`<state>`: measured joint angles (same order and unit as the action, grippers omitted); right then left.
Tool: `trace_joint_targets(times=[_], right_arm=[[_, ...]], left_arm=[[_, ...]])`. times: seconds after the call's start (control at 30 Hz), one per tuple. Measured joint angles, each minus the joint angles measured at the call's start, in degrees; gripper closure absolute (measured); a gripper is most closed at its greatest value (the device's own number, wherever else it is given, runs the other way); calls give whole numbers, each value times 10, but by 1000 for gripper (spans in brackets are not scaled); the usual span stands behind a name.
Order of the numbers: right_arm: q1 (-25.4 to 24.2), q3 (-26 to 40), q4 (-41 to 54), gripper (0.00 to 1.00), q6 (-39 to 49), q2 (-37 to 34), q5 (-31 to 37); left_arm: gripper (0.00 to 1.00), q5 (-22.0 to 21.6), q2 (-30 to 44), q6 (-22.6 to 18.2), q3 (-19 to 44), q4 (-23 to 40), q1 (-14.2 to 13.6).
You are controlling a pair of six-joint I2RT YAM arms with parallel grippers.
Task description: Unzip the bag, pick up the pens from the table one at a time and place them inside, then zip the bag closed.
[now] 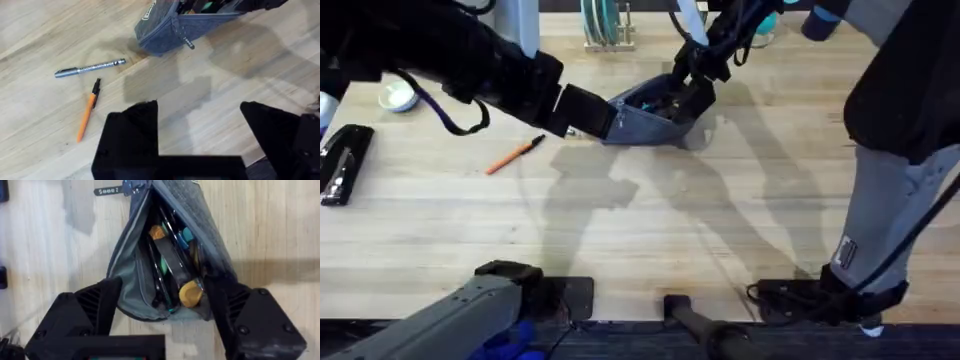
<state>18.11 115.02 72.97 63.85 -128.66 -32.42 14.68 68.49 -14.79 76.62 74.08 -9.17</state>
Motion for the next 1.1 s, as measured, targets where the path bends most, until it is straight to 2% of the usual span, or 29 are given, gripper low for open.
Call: trace_joint_targets(times=[0.57,0.9,1.1], right_arm=[[0,0,0,6,-8,0,-2],[-2,0,-1,5,-36,0,-5],[-4,0,1,6,-53,27,-6]], left_arm=[[5,0,0,0,0,-1,0],[5,0,0,0,0,-30,0],[5,0,0,0,0,-30,0]])
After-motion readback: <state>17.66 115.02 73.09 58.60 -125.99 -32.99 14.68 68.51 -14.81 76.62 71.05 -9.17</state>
